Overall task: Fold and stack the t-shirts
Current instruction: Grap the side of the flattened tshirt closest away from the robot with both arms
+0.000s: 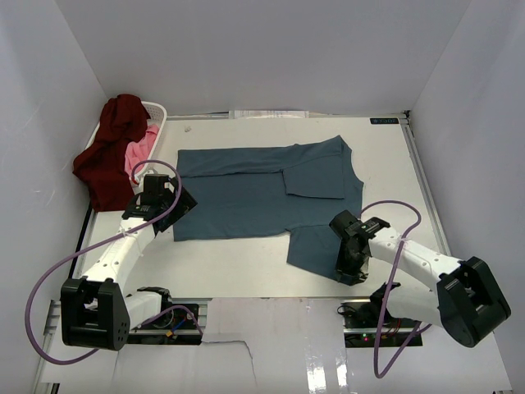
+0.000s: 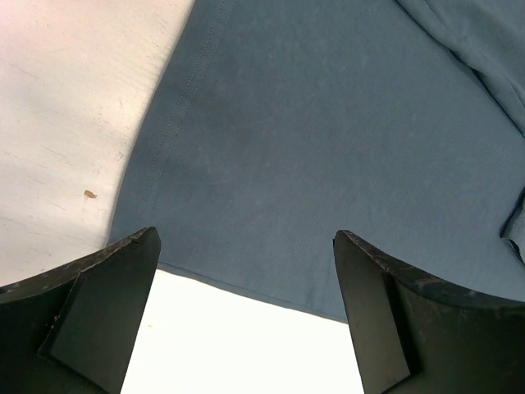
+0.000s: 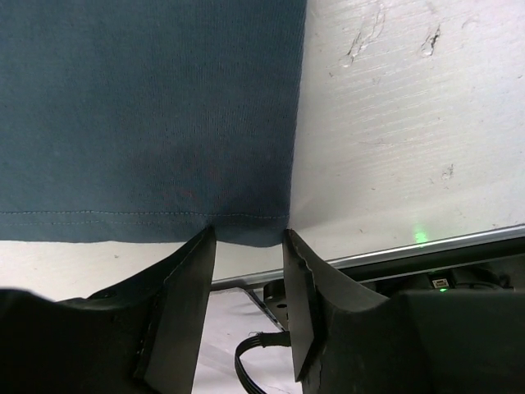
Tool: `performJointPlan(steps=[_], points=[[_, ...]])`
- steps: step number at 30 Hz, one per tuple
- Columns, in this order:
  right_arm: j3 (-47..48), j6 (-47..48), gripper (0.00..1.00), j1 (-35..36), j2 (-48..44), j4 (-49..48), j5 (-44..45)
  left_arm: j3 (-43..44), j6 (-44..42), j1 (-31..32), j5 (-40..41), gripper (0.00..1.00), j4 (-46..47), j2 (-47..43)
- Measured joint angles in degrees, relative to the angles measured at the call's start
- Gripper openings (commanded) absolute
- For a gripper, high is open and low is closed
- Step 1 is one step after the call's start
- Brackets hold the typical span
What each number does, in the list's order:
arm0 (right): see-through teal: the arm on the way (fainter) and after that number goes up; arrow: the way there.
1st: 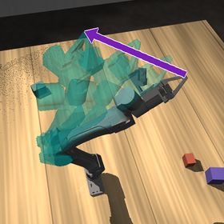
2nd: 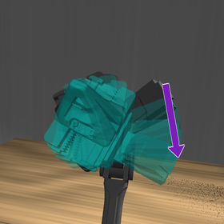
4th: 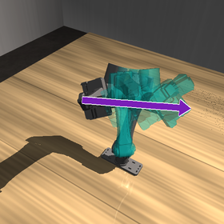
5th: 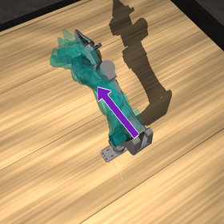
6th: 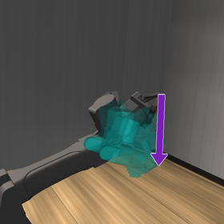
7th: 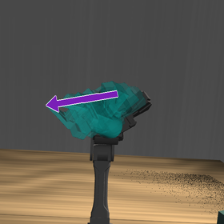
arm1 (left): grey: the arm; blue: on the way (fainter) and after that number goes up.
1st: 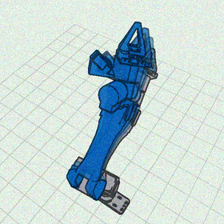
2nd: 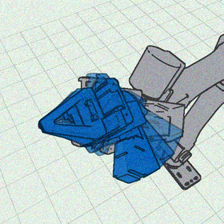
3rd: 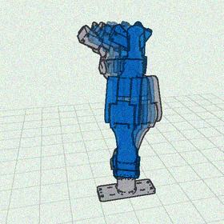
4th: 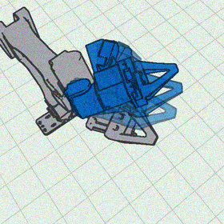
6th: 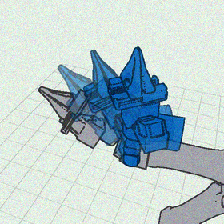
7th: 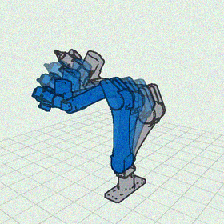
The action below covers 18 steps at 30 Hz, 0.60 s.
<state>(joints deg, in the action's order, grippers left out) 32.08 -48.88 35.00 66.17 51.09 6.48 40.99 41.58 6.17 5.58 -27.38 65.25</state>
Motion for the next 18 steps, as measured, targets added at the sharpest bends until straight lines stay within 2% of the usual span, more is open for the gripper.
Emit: performJointPlan(steps=[5, 8, 9, 18], points=[[0.31, -0.31, 0.33, 0.00, 0.85, 0.07, 0.00, 0.00, -0.15, 0.00, 0.04, 0.98, 0.00, 0.00], [0.85, -0.28, 0.19, 0.00, 1.73, 0.22, 0.13, 0.00, -0.17, 0.00, 0.04, 0.98, 0.00, 0.00], [0.98, -0.28, 0.17, 0.00, 1.86, 0.24, 0.28, 0.00, -0.17, 0.00, 0.04, 0.98, 0.00, 0.00], [6.49, 0.33, 0.19, 0.00, 2.12, 2.95, 2.43, 0.00, -0.17, 0.00, 0.37, 0.98, -0.04, 0.00]])
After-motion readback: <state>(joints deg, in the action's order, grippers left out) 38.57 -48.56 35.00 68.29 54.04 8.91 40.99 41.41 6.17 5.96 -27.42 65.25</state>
